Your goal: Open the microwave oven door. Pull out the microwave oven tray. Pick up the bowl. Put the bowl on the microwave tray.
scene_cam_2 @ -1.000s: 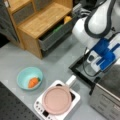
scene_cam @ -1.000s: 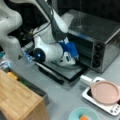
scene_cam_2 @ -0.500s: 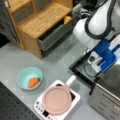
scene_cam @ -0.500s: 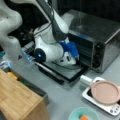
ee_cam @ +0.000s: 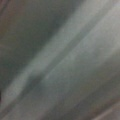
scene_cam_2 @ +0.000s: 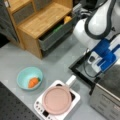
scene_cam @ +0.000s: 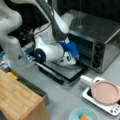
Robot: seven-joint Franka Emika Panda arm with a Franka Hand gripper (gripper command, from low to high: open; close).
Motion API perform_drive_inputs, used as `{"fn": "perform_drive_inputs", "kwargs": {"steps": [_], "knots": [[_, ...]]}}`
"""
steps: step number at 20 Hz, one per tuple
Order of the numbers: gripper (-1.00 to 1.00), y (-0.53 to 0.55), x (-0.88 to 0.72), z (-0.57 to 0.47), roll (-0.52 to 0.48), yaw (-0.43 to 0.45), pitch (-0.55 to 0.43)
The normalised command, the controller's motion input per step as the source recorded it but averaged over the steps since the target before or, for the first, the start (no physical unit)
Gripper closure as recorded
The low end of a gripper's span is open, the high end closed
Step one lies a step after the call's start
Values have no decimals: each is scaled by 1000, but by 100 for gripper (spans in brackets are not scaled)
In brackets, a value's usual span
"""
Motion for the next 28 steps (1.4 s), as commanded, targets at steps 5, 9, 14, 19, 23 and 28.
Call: {"fn": "perform_drive_inputs", "kwargs": {"steps": [5, 9, 14, 19, 23, 28], "knots": [[100, -27, 76, -108, 108, -59, -79], [100, -178, 60, -40, 51, -41, -64], [100, -347, 56, 31, -12, 34, -46], [100, -421, 87, 62, -45, 107, -34], [100, -412, 130, 83, -68, 150, -32], [100, -400, 168, 111, -53, 183, -21]]}}
